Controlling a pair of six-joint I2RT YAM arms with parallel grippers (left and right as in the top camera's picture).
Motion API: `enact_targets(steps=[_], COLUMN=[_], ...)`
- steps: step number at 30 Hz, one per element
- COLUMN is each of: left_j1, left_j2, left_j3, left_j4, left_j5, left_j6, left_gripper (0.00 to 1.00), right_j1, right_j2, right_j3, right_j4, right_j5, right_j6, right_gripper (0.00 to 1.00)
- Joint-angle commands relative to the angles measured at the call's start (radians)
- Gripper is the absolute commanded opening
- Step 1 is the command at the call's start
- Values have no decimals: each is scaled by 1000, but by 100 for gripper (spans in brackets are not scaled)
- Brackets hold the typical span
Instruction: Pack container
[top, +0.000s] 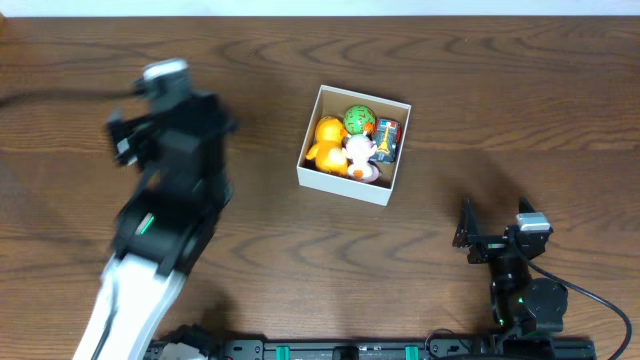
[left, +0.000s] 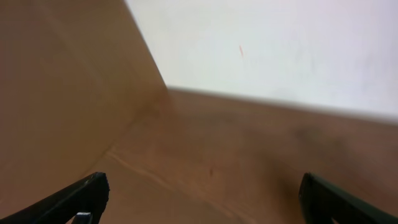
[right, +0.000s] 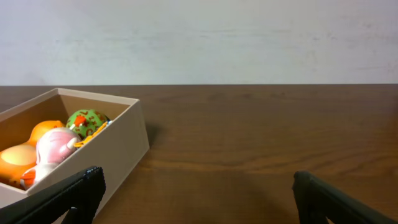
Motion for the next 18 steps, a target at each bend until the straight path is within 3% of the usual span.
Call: enact_targets(steps=[1,6,10,18], left_j1=[4,7,56,161], left_j2=[-215,-509,-700,-832], left_j3=[-4,-4,-4,-24], left_j4=[-6,-53,-130,-366], left_j5=[-11,-4,82,213], left_j6=[5,-34,-44,-45], left_gripper=[98,98,98,98], right_j1=[-7,-7,-7,-7], right_j2=[-9,-9,-9,-9], right_j3=[-4,-4,-4,-4], right_j4=[-2,-2,-2,-2], right_j5=[10,11,10,10], right_j6=[13,13,13,13], right_gripper=[99,99,99,99])
